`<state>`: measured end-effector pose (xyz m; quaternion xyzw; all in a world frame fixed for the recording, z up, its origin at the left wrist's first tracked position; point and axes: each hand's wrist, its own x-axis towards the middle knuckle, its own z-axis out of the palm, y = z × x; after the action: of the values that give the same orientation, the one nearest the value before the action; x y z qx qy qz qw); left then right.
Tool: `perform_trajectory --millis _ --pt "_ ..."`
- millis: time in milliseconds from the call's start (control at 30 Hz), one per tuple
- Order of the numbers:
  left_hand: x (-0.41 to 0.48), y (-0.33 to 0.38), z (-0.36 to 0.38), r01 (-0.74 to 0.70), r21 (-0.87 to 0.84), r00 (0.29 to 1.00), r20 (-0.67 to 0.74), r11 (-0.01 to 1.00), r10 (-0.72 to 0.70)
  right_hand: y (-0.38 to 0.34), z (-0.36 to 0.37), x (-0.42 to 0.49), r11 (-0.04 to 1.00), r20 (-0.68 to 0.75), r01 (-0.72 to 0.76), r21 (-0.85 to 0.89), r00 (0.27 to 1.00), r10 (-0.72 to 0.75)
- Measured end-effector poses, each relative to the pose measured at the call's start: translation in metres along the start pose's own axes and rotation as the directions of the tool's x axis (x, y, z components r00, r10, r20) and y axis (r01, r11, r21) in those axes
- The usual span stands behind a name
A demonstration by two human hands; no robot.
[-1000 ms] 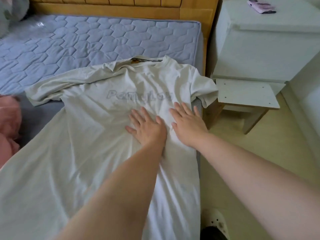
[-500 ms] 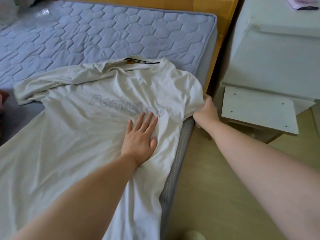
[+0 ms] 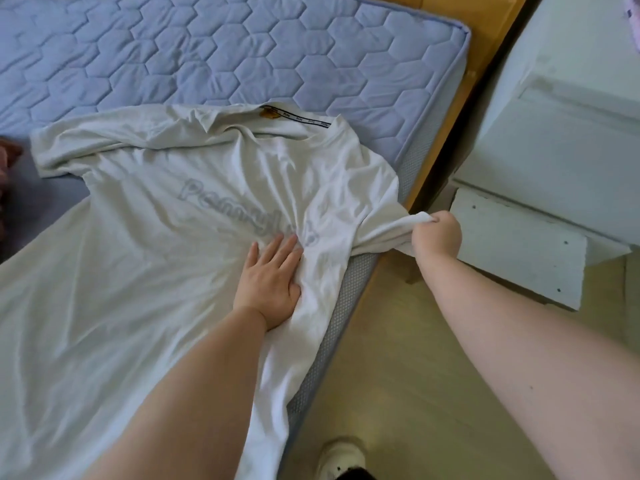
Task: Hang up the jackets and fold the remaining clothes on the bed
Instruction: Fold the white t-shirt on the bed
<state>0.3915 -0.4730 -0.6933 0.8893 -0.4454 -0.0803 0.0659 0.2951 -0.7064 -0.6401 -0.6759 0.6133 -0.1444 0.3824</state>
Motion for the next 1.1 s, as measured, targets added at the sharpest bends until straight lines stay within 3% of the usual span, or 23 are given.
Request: perform_trajectory --millis 67,167,267,400,533,567,633,733,800,867,900,1000,1033,1100 --pt "0.016 0.024 -0.005 0.164 -0.161 0.979 -0.094 0.973 -0.180 -0.003 -0.003 0.004 0.992 0.083 0.042 0.116 0.995 -0.052" --pt "0.038 0.059 -0.009 0.387 -0.425 0.857 -0.160 0.818 -0.489 -0.006 -0.006 0.012 0.958 0.175 0.001 0.288 0.983 -0.053" --pt "0.045 0.074 0.003 0.435 -0.459 0.784 -0.229 0.774 -0.576 -0.004 -0.004 0.023 0.953 0.262 -0.010 0.302 0.962 -0.073" --pt "0.046 0.083 0.020 0.419 -0.417 0.755 -0.334 0.807 -0.565 0.005 0.006 0.040 0.966 0.514 0.215 0.145 0.818 -0.259" --pt "0.048 0.092 0.024 0.461 -0.336 0.720 -0.399 0.821 -0.567 0.019 0.004 0.055 0.944 0.605 0.212 0.251 0.727 -0.324" --pt "0.046 0.094 0.023 0.455 -0.360 0.713 -0.401 0.815 -0.575 0.023 0.003 0.056 0.925 0.571 0.270 0.268 0.729 -0.379" --pt "0.041 0.103 0.019 0.422 -0.423 0.723 -0.376 0.802 -0.579 0.029 -0.002 0.054 0.848 0.358 0.467 0.251 0.769 -0.529" --pt "0.025 0.123 0.021 0.366 -0.319 0.805 -0.363 0.874 -0.470 0.037 -0.013 0.042 0.727 0.019 0.656 0.203 0.740 -0.673" --pt "0.016 0.134 0.026 0.310 -0.226 0.846 -0.378 0.923 -0.377 0.042 -0.014 0.040 0.726 0.013 0.652 0.219 0.742 -0.670" --pt "0.014 0.137 0.032 0.289 -0.231 0.843 -0.398 0.929 -0.362 0.045 -0.017 0.042 0.801 0.164 0.493 0.338 0.808 -0.566" --pt "0.016 0.138 0.031 0.298 -0.275 0.823 -0.410 0.914 -0.392 0.046 -0.020 0.045 0.822 0.255 0.429 0.376 0.805 -0.536" --pt "0.027 0.138 0.019 0.384 -0.414 0.734 -0.405 0.825 -0.545 0.055 -0.033 0.050 0.791 0.474 0.525 0.314 0.636 -0.610" --pt "0.030 0.137 0.014 0.411 -0.419 0.723 -0.391 0.809 -0.570 0.060 -0.035 0.052 0.734 0.513 0.635 0.242 0.558 -0.652" --pt "0.030 0.132 0.006 0.417 -0.429 0.734 -0.360 0.801 -0.576 0.068 -0.035 0.055 0.506 0.515 0.859 0.074 0.402 -0.757"
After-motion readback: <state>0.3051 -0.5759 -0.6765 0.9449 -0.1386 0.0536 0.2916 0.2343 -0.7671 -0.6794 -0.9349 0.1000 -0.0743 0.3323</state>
